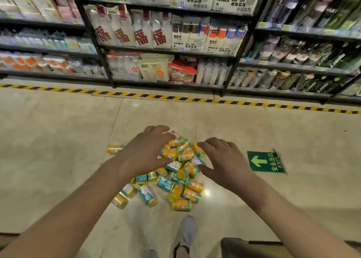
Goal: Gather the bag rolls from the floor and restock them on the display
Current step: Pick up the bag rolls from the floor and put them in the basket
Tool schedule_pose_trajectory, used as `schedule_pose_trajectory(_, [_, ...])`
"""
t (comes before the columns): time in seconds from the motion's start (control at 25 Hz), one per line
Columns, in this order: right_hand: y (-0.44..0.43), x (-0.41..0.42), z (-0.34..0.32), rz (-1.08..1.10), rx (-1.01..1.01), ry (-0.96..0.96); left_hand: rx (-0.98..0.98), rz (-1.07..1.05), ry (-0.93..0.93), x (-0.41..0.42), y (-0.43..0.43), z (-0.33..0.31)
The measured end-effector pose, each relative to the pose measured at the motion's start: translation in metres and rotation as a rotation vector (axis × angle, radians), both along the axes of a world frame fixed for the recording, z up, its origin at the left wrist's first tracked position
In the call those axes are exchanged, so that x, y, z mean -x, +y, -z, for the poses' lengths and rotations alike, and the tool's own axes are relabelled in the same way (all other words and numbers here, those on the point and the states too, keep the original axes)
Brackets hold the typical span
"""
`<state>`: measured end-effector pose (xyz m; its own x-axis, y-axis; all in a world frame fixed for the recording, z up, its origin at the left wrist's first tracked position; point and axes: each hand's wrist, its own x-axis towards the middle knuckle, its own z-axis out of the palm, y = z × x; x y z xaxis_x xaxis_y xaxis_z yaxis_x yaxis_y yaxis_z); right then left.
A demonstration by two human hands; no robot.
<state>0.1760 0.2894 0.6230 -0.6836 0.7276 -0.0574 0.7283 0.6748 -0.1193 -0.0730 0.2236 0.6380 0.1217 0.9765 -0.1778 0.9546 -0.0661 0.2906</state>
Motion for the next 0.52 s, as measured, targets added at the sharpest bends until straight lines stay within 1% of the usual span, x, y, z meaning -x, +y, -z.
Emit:
schedule_pose_trajectory(0.12, [0.057,0.001,0.068,-0.028,0.045,0.008,0.016,-0.030,-0.038,0.009,0.047,0.068])
schedule_pose_trajectory(0.28, [0.103,0.006,0.190,-0.038,0.088,-0.023,0.077,-0.073,-0.088,0.018,0.088,0.188])
schedule_pose_trajectory(0.4, [0.123,0.011,0.308,-0.008,0.110,-0.059,0.111,-0.067,-0.111,0.023,0.111,0.306])
schedule_pose_trajectory(0.52, [0.129,0.015,0.411,-0.013,0.197,-0.084,0.125,-0.027,-0.119,0.028,0.119,0.411])
